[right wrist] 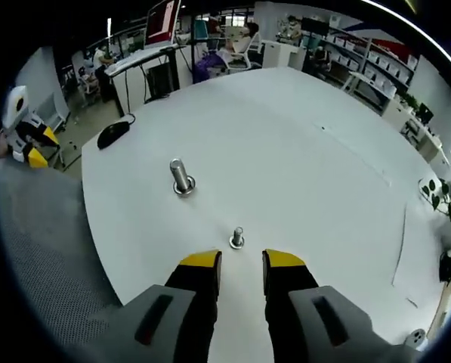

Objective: Place the washer onto the threaded stud by aligning its center hole with the stud, sliding it down to the base, and recovering from edge contact or off-axis alignment until the washer reaches the visible bottom stop.

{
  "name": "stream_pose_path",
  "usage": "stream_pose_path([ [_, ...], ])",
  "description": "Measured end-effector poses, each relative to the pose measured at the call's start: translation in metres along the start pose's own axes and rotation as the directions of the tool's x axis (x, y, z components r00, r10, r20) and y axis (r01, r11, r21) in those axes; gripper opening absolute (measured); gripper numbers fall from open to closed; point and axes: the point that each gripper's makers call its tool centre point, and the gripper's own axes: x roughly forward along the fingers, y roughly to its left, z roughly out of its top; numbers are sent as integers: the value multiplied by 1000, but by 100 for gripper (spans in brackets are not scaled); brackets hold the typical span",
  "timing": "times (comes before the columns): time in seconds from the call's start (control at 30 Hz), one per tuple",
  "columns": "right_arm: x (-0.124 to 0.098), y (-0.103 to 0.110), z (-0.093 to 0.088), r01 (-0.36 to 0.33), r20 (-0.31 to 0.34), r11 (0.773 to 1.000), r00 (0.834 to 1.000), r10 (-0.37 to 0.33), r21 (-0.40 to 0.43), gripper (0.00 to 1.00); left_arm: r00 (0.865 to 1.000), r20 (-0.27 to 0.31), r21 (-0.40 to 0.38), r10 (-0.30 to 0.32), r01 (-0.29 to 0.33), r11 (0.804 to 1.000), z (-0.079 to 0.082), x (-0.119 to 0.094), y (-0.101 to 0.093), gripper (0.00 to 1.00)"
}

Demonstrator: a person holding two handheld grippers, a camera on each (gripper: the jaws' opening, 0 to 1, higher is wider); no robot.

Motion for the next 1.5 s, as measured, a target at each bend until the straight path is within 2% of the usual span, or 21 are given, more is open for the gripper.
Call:
stream_pose_path([
  [0.27,-23,19,-2,-12,85,999,996,8,48,24,1000,-2,0,0,0,1000,0,0,0,23],
  [0.47,-38,29,-6,5,113,1000,994,-8,24,24,1000,-7,3,-1,1,1000,-1,0,-1,23],
  [0.53,-43,33,-6,-11,137,998,991,2,68,24,1000,-5,0,0,0,1000,-1,0,0,23],
  [0.8,-63,42,-2,-20,210,991,978,-8,130,24,1000,-9,0,0,0,1000,-1,0,-1,24],
  [0.93,-70,46,-8,-12,219,990,975,-20,141,24,1000,-15,7,-4,4,1000,-2,0,-2,24],
  [1.03,-76,53,-10,-30,232,984,973,-11,175,24,1000,-9,1,-4,4,1000,-1,0,-2,24],
  [1.13,-82,64,-14,-33,231,986,973,-6,164,24,1000,-10,2,-6,6,1000,-1,0,-2,24],
  [1.2,-87,69,-14,-40,252,986,968,-3,164,24,1000,-12,5,-7,7,1000,-2,0,-3,24],
  [1.5,-100,84,-16,-76,293,963,956,-3,259,26,1000,-4,2,-13,13,1000,0,0,-3,24],
])
